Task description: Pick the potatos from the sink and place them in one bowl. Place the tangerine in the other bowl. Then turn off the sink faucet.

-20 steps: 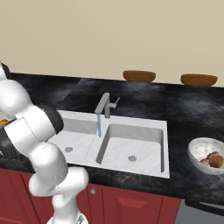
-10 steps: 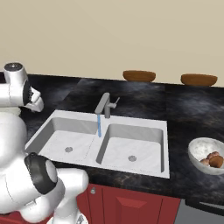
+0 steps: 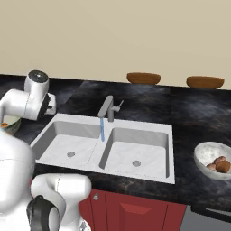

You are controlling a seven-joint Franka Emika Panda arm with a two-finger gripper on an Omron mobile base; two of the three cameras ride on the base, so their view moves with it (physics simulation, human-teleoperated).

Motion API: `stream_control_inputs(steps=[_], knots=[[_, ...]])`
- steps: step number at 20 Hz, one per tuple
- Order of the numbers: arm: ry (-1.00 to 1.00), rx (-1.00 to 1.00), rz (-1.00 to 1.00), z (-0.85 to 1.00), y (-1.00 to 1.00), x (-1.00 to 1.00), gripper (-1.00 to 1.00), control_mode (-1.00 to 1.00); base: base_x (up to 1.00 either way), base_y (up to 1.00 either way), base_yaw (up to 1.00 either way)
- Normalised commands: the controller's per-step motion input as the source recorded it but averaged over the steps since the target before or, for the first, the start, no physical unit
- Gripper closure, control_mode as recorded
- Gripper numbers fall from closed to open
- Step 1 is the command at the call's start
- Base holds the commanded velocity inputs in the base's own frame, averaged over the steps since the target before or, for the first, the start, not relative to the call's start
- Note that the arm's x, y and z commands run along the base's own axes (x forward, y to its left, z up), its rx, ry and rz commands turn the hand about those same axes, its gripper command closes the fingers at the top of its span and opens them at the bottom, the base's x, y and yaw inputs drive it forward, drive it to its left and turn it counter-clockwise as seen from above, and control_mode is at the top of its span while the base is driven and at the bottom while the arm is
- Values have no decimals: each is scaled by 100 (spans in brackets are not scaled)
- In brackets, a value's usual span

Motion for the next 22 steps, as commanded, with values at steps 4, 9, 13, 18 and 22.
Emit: stream_control_inputs(steps=[4, 9, 13, 18, 22], knots=[[-22, 0, 39, 40, -52, -42, -100, -100, 0, 0, 0], [-26, 0, 22, 26, -69, -27, -100, -100, 0, 0, 0], [-40, 0, 9, 3, -67, -1, -100, -100, 0, 0, 0], [-50, 5, 5, 4, -57, 0, -100, -100, 0, 0, 0], [-42, 6, 2, 17, -60, 0, -100, -100, 0, 0, 0]])
